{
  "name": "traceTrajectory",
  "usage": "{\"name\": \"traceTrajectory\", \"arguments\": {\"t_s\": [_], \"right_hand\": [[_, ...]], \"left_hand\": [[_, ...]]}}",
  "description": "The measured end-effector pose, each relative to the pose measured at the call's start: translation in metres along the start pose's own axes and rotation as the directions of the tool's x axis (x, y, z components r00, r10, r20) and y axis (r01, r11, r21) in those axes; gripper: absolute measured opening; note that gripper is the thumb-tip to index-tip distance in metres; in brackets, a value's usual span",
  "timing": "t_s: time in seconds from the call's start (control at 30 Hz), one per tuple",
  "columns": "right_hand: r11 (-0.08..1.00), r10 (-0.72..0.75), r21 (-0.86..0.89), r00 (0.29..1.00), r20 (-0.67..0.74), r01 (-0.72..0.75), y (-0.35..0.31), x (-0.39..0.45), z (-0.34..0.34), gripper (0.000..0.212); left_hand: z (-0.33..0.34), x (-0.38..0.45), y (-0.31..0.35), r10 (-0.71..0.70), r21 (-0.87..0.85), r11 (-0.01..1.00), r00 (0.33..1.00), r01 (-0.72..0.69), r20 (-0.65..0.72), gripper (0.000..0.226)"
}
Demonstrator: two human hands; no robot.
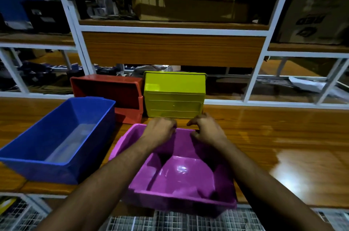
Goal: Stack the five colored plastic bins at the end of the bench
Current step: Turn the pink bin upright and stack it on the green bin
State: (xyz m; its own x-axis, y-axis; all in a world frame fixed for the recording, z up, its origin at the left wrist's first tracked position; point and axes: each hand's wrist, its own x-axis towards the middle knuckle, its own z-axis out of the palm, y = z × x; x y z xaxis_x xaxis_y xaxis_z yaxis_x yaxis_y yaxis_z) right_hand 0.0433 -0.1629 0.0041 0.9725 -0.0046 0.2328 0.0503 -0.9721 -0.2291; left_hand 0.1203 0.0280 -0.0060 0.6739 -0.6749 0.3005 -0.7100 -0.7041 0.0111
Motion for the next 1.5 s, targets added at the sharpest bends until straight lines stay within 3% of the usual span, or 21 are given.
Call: {"name": "traceTrajectory", "arguments": {"t_s": [0.1, 0.33, 0.5, 0.57, 0.63, 0.7, 0.77, 0.87, 1.0, 1.17, 1.3, 1.5], "right_hand": [[0.995, -0.018, -0.101, 0.997, -0.079, 0.010, 0.002, -0.004, -0.003, 0.033], [0.978, 0.107, -0.171, 0.993, -0.057, -0.115, 0.008, -0.020, -0.001, 0.043], [0.936, 0.336, 0.138, 0.939, -0.075, -0.324, 0.002, -0.028, 0.006, 0.060], [0.892, 0.419, 0.211, 0.906, -0.060, -0.399, 0.001, -0.028, 0.008, 0.059], [0.853, 0.450, 0.274, 0.892, 0.043, -0.444, 0.001, -0.026, 0.010, 0.049], [0.747, 0.493, 0.424, 0.854, 0.164, -0.512, 0.004, -0.022, 0.013, 0.034], [0.577, 0.541, 0.581, 0.801, 0.255, -0.574, 0.007, -0.021, 0.017, 0.023], [0.423, 0.549, 0.683, 0.769, 0.329, -0.595, 0.012, -0.021, 0.019, 0.019], [0.245, 0.494, 0.795, 0.777, 0.391, -0.555, 0.013, -0.034, 0.009, 0.019], [0.025, 0.487, 0.889, 0.782, 0.388, -0.457, 0.021, -0.058, -0.004, 0.022], [-0.034, 0.501, 0.882, 0.755, 0.422, -0.471, 0.035, -0.093, -0.017, 0.035], [-0.113, 0.595, 0.926, 0.722, 0.353, -0.360, 0.072, -0.176, -0.042, 0.044]], "left_hand": [[-0.002, -0.007, -0.018, -0.096, 0.016, 0.995, 0.995, 0.097, -0.028, 0.021], [-0.011, -0.034, -0.057, -0.315, 0.048, 0.948, 0.949, 0.315, 0.008, 0.024], [-0.017, -0.048, -0.063, -0.492, -0.038, 0.863, 0.856, 0.503, 0.156, 0.033], [-0.020, -0.051, -0.063, -0.559, -0.136, 0.792, 0.796, 0.595, 0.231, 0.035], [-0.023, -0.053, -0.061, -0.583, -0.239, 0.730, 0.766, 0.641, 0.271, 0.033], [-0.025, -0.057, -0.055, -0.599, -0.349, 0.660, 0.746, 0.666, 0.291, 0.026], [-0.020, -0.060, -0.051, -0.616, -0.524, 0.503, 0.710, 0.687, 0.340, 0.018], [-0.018, -0.064, -0.048, -0.581, -0.715, 0.163, 0.652, 0.680, 0.487, 0.016], [-0.028, -0.072, -0.046, -0.484, -0.765, -0.025, 0.661, 0.644, 0.573, 0.025], [-0.038, -0.069, -0.040, -0.336, -0.813, -0.113, 0.748, 0.571, 0.572, 0.034], [-0.033, -0.055, -0.025, -0.184, -0.819, -0.107, 0.798, 0.564, 0.574, 0.033], [-0.017, -0.027, 0.037, 0.048, -0.835, -0.131, 0.845, 0.534, 0.533, 0.032]]}}
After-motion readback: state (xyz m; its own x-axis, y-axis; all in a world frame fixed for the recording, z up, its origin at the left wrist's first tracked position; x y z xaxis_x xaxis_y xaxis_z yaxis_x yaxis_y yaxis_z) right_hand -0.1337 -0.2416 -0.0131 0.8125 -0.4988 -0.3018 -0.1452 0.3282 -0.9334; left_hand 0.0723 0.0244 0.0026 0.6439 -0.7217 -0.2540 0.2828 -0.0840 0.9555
